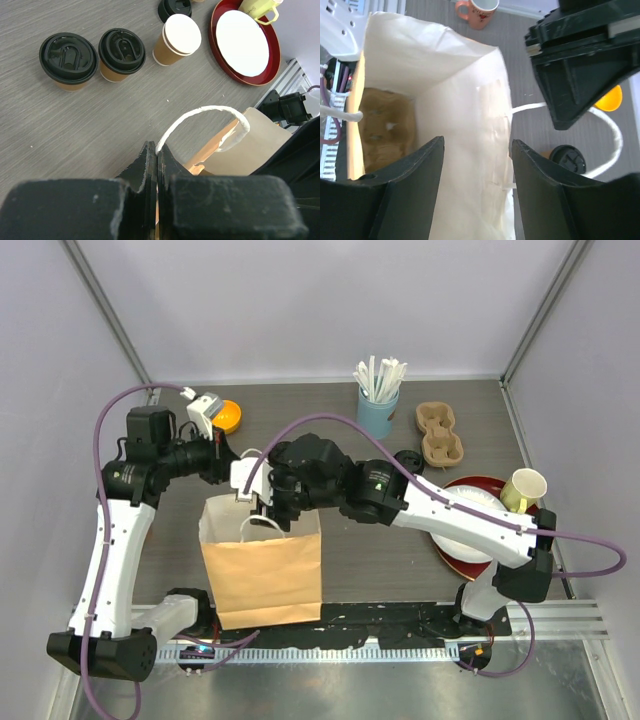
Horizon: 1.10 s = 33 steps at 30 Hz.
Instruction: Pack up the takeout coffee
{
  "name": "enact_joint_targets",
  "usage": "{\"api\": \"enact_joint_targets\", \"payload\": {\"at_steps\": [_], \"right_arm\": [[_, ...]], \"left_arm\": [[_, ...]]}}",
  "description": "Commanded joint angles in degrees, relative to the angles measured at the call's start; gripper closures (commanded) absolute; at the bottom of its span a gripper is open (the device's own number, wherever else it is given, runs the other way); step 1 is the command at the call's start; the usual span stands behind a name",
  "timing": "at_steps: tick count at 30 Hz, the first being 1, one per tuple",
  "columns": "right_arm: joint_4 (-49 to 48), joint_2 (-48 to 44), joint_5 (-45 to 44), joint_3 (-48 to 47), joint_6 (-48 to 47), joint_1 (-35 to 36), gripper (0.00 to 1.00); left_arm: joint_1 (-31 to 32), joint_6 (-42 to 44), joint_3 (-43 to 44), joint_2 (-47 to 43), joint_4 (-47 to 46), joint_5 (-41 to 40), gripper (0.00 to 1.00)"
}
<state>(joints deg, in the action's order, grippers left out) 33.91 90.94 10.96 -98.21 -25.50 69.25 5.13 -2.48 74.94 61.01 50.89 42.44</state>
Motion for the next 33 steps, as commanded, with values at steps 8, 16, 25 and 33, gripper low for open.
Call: {"api": "enact_joint_targets", "payload": {"at_steps": [8,16,25,33], "right_arm": [[-2.54,-2.87,-7.79,2.24,-3.33,0.09,0.39],[-4.03,-1.99,-13.25,4.61,-5.09,0.09,0.39],[-5.08,-4.54,-11.84,-0.66,3.42,0.09,0.39],[-4.65,-8.85,-27.80,-1.53,30.61,-0.17,0.33]], "left_arm": [[-0.12,-0.33,2.93,-0.46,-2.03,1.16,1.00],[-0.12,-1.21,2.41,-1.16,-2.99,3.53,1.00],[-0.12,-3.14,1.53,-0.81,-5.10,2.92,1.00],[-0.12,-3.23,0.91,-0.89,-5.19,2.57,1.00]]}}
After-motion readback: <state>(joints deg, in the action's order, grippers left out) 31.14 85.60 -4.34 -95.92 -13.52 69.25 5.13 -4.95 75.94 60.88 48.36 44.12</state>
